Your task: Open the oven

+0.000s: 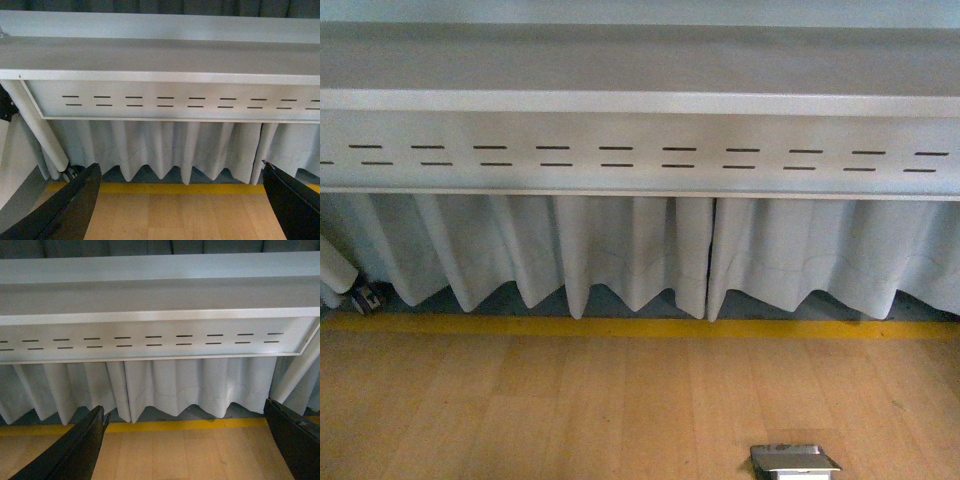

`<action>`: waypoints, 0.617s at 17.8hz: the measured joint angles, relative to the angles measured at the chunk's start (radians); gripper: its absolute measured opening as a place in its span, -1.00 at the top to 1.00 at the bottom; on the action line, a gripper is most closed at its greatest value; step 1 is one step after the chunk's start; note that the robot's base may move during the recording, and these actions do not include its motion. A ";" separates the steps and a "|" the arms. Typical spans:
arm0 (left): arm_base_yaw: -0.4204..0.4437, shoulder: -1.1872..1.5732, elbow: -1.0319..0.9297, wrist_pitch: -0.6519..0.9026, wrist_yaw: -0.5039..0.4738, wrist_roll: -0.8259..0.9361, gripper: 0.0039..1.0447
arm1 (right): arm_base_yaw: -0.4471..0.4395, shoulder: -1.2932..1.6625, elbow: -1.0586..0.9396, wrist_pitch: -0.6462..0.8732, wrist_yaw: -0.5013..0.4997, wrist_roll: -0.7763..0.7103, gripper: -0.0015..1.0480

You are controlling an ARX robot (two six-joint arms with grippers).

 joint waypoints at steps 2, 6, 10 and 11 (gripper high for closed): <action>0.000 0.000 0.000 0.000 0.000 0.000 -0.88 | 0.000 0.000 0.000 0.000 0.000 0.000 -0.87; 0.000 0.000 0.000 0.000 0.000 0.000 -0.88 | 0.000 0.000 0.000 0.000 0.000 0.000 -0.87; 0.000 0.000 0.000 0.000 0.000 0.000 -0.88 | 0.000 0.000 0.000 0.000 0.000 0.000 -0.87; 0.000 0.000 0.000 0.000 0.000 0.000 -0.88 | 0.000 0.000 0.000 0.000 0.000 0.000 -0.87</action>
